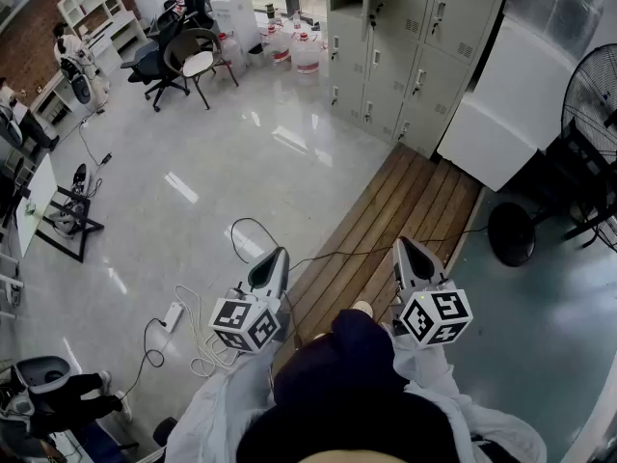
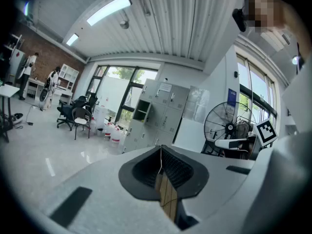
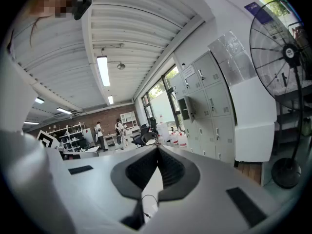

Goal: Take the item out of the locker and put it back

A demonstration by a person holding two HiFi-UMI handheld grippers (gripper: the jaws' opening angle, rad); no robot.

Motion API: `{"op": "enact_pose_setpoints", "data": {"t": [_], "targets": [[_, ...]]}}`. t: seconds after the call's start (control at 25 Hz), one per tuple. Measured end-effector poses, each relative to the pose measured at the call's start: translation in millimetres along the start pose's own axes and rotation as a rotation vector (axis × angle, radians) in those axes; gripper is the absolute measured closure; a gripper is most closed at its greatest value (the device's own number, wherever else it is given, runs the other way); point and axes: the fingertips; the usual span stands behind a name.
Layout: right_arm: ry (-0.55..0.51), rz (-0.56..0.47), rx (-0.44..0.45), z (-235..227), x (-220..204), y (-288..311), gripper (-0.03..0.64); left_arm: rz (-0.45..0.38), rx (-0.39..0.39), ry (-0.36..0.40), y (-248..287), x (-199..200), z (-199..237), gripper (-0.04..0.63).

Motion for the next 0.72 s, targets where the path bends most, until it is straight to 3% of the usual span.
{"op": "enact_pose_setpoints", "data": {"t": [0.6, 0.72], "targets": [[-0.025, -0.022, 0.036, 40.9, 2.2, -6.8, 0.617, -0.028, -0.027, 0.034, -23.4, 3.3, -12.0, 0.584], [-0.03, -0.023, 0.042, 45.6, 4.2, -3.3, 0.533, -0.021, -0.026, 0.039, -25.2, 3.2, -9.7, 0.584]]}}
Point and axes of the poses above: the fingertips, and each gripper's own axes: y forward along the fingers, z to its left, x out of its top, and after that the axes turned 3 degrees about -y, right-handed
